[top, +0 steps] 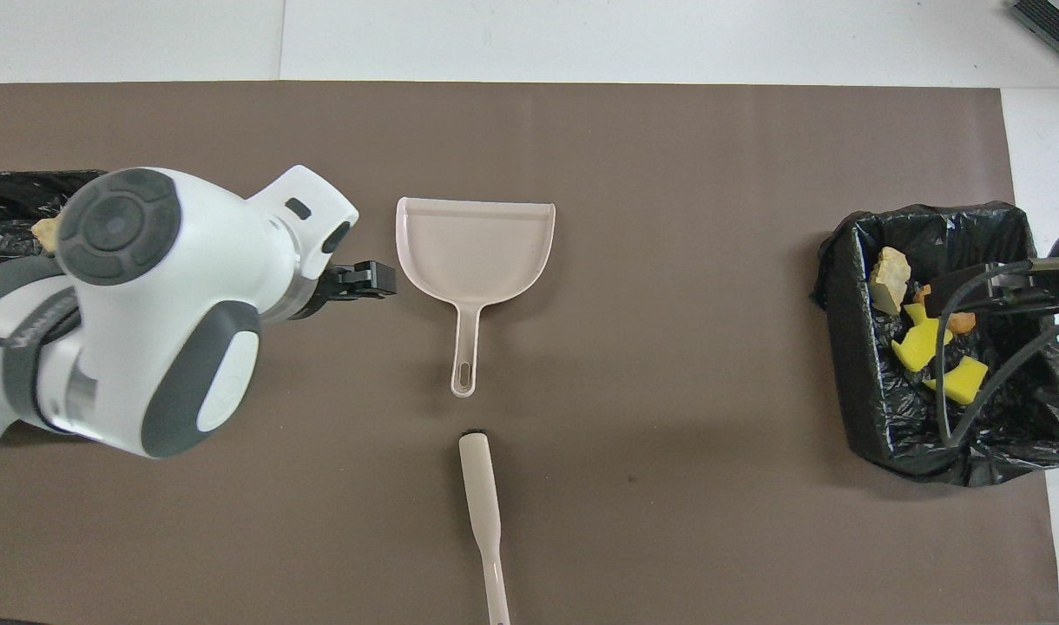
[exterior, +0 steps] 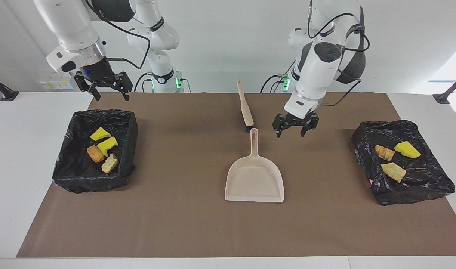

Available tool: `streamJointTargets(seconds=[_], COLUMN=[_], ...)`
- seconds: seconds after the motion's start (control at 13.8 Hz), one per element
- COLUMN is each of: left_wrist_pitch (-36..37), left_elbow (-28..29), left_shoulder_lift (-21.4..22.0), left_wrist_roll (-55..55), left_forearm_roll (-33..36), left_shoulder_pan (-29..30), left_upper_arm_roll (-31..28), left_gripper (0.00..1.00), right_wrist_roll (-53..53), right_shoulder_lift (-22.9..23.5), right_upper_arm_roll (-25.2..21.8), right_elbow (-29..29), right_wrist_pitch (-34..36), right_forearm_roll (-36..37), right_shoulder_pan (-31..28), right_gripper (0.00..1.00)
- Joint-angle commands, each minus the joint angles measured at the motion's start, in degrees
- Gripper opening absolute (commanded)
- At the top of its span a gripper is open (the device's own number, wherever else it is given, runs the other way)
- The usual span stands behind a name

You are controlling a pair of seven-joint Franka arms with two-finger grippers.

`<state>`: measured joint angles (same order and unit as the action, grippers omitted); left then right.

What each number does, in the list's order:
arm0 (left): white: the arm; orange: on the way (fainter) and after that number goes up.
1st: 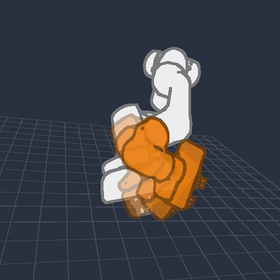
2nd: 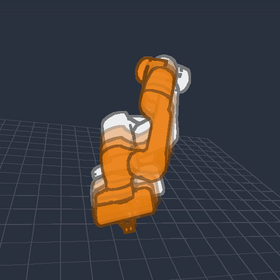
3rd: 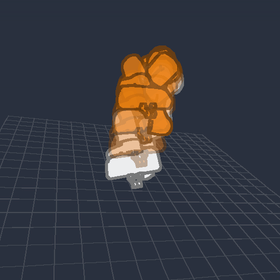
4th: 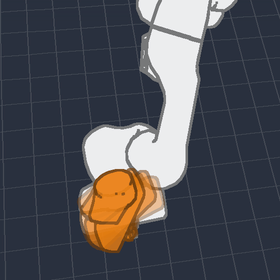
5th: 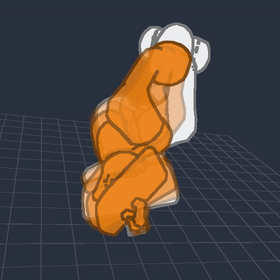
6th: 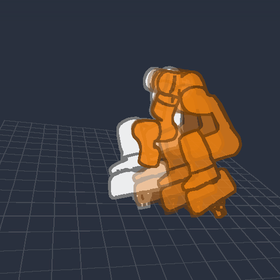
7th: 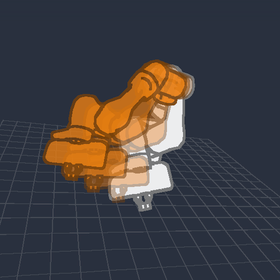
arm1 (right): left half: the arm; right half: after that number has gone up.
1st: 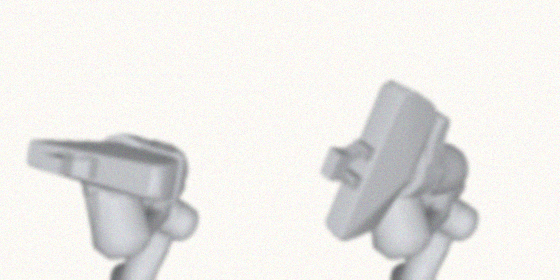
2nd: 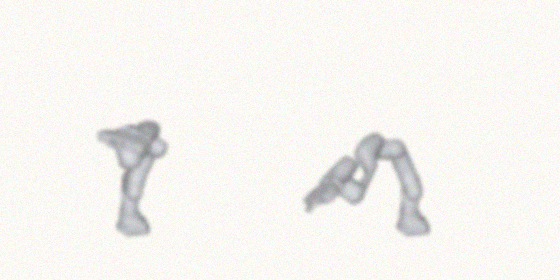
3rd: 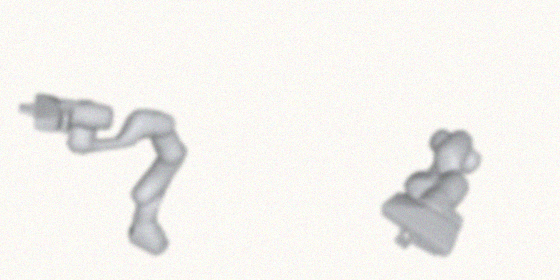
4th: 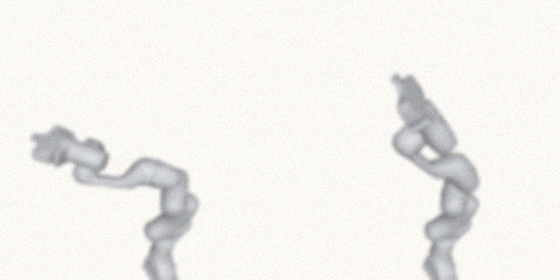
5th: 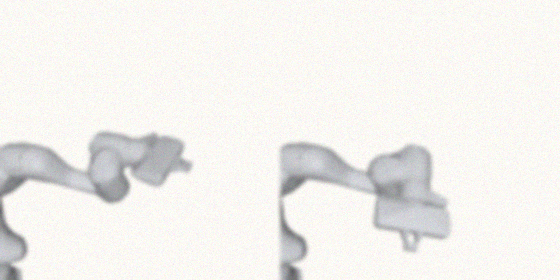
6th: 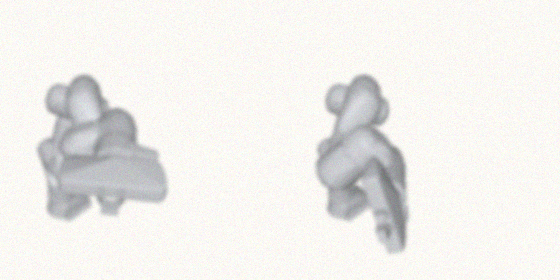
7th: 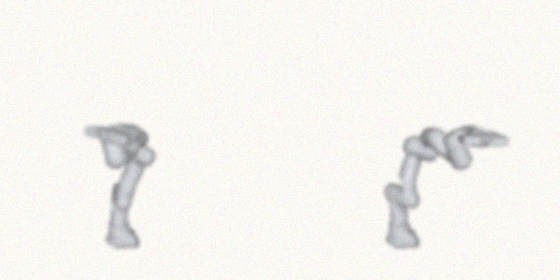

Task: Sweep and dump trash in bin

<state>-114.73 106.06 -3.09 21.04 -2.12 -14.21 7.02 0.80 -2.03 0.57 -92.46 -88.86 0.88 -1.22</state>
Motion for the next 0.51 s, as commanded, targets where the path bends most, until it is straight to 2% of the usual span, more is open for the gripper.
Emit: streamJointTargets(seconds=[0.0, 0.14, 0.43], left_wrist_pitch=[5.5, 12.4, 22.3], left_elbow=[0.3, -2.0, -9.5], left_shoulder_lift=[3.4, 4.8, 5.2], left_wrist_roll=[-7.5, -13.4, -18.4], left_forearm_roll=[-0.6, -0.6, -0.5], left_shoulder_pan=[5.5, 8.3, 13.3], left_upper_arm_roll=[0.4, 0.4, -0.1], left_gripper=[1.0, 1.0, 1.0], right_wrist_roll=[1.0, 1.0, 1.0], right_shoulder_lift=[-0.8, -0.8, -0.8], right_upper_arm_roll=[0.5, 0.5, 0.5], right_elbow=[-0.7, -0.7, -0.7], right_wrist_pitch=[-0.4, -0.4, -0.4], right_forearm_roll=[-1.1, -1.1, -1.1], right_shoulder_pan=[-0.7, -0.7, -0.7], right_gripper=[1.0, 1.0, 1.0])
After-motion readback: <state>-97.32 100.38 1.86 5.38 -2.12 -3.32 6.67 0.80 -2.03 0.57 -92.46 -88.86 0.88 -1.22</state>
